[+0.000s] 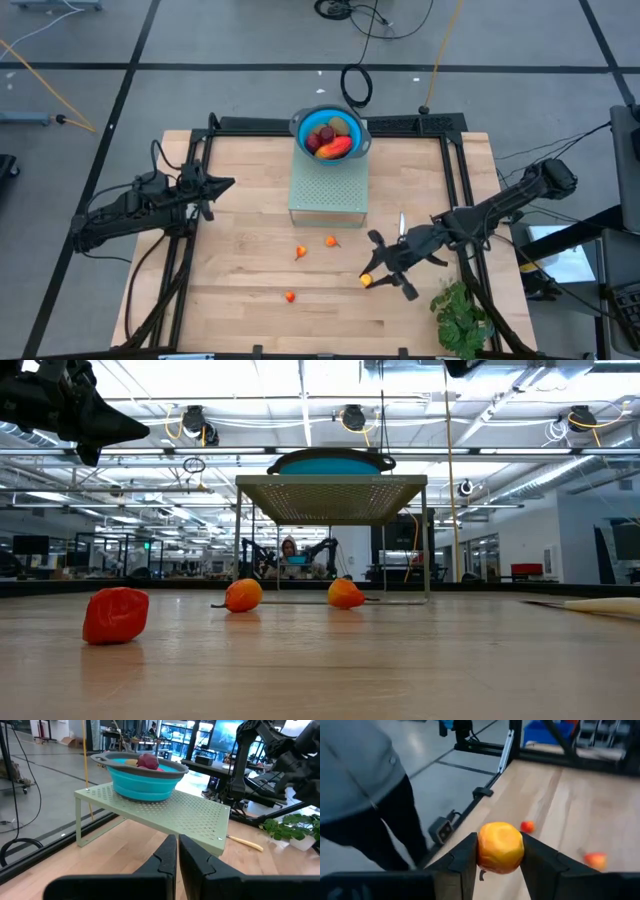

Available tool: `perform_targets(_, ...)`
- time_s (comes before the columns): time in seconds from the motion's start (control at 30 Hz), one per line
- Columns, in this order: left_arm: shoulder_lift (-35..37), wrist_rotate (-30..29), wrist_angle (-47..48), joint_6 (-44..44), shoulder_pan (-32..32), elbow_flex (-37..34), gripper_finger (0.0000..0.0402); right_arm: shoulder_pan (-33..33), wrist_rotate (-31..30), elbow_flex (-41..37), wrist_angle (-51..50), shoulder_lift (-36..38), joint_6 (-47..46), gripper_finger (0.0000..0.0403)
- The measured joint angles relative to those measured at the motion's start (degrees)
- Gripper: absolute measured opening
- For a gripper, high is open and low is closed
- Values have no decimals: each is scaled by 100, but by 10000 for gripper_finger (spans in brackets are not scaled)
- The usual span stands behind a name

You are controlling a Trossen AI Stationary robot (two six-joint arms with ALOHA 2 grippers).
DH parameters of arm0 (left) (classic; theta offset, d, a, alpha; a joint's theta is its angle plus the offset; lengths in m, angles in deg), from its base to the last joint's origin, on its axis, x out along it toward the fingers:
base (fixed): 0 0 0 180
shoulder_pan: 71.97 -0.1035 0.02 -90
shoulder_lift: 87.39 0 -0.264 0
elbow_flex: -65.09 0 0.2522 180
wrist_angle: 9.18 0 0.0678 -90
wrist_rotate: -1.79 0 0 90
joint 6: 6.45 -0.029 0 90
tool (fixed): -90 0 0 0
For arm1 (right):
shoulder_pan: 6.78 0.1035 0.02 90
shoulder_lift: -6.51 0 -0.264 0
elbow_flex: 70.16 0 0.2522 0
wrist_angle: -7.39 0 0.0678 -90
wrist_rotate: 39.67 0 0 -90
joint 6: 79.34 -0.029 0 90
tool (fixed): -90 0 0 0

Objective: Pick & Place Fruit
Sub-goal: Put the peach into the blue strainer bowl on the shelf

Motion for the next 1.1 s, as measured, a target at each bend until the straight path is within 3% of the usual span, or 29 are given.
perform_targets(0.1, 1, 0, 0, 0, -1, 0, 17, -29, -130, 0, 2, 13, 539, 124)
perform_targets(0.43, 1, 0, 0, 0, -1, 0, 17, -239, -128, 0, 82, 13, 379, 124)
perform_targets(1.1, 1, 0, -1, 35, -1, 0, 17, -2061, -601, 2, 2148, 13, -5143, 125)
